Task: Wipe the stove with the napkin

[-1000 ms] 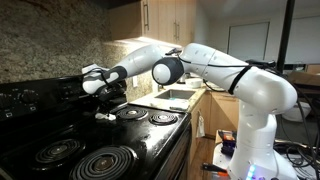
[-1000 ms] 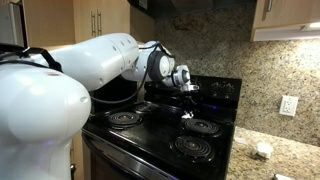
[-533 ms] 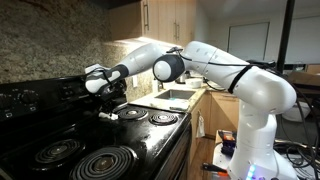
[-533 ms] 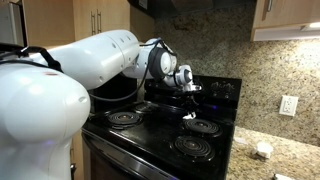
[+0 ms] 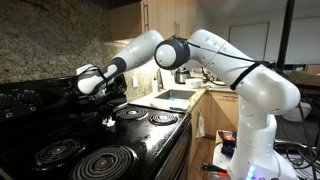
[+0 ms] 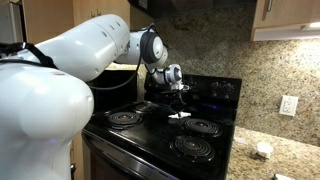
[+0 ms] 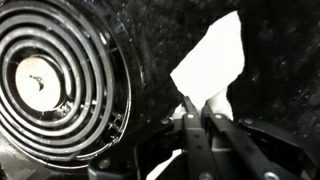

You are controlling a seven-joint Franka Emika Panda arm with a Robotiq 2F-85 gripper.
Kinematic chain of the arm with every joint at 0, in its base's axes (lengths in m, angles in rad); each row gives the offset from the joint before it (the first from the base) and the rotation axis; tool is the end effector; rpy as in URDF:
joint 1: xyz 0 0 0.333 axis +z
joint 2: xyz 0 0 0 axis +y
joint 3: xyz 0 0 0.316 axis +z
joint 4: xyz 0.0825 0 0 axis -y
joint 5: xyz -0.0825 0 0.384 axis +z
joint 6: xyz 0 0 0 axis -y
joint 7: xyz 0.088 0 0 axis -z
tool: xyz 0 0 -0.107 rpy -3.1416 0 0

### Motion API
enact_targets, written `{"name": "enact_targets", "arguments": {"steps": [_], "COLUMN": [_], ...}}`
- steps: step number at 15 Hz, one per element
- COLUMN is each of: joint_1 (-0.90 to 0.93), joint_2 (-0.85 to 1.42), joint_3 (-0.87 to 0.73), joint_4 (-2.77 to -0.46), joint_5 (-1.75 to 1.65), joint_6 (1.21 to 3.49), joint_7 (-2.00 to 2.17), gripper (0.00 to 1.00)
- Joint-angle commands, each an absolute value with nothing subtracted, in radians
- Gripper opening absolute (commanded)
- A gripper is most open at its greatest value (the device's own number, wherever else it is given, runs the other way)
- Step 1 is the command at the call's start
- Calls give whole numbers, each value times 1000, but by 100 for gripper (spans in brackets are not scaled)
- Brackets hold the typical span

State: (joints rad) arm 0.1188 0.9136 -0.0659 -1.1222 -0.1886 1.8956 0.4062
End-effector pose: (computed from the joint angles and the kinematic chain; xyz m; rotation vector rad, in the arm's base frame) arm 0.7528 0.0409 0.2468 2.8617 -0.3717 -0.1194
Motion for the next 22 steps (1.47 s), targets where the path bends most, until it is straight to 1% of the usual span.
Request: {"name": "enact_targets", "arguments": {"steps": [1,4,8,15,17,22], "joint_1": [172,211,259,318,311,273], "joint_2": [784,786,851,887,860,743], "joint_3": [-67,-58,-28,21,19,10], "joint_4": [-1352,-1362,-1262,-1197,-1242,-1447], "joint_5": [-154,-159,-158,-159,-154,-102], "joint_6": [1960,1984,1980,1991,1993,2042], "joint_7": [502,516,478,427,419,460], "gripper": [8,8,8,7,8,8]}}
